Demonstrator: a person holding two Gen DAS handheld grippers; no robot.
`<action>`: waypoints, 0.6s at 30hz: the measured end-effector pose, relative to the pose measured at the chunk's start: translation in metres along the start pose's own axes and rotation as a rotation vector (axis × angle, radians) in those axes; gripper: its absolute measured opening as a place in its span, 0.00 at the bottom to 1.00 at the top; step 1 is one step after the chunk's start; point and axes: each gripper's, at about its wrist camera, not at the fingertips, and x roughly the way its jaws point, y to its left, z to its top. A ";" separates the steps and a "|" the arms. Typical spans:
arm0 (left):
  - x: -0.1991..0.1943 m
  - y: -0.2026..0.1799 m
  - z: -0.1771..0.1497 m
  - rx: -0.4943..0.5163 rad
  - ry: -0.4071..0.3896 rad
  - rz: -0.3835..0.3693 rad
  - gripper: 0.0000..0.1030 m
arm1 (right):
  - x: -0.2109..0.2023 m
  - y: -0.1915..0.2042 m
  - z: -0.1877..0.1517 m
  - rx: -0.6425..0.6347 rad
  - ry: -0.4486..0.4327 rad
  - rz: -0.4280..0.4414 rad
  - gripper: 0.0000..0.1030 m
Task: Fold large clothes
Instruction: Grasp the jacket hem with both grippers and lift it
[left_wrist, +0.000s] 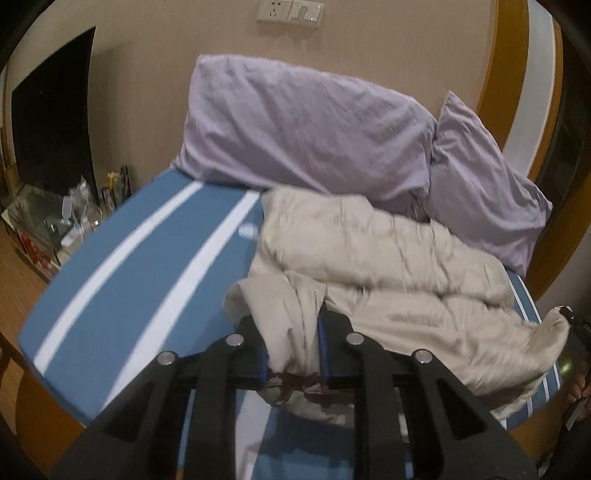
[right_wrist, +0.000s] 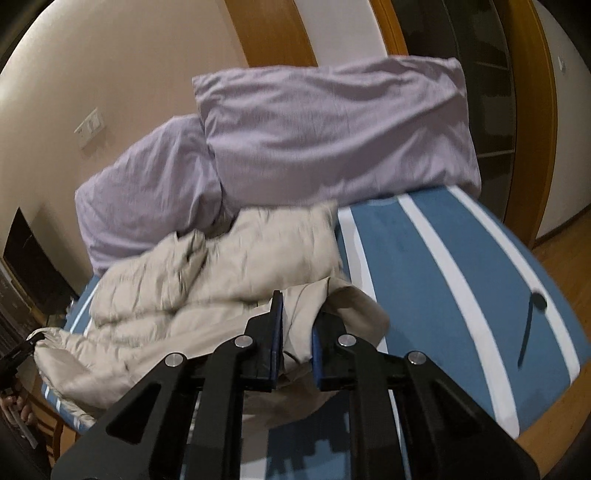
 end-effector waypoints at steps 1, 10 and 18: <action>0.003 -0.002 0.008 -0.001 -0.005 0.005 0.20 | 0.004 0.003 0.010 -0.001 -0.012 -0.004 0.13; 0.061 -0.022 0.084 0.026 -0.028 0.067 0.19 | 0.061 0.026 0.078 -0.022 -0.040 -0.032 0.13; 0.132 -0.036 0.140 0.047 -0.023 0.100 0.19 | 0.130 0.042 0.123 -0.056 -0.060 -0.087 0.13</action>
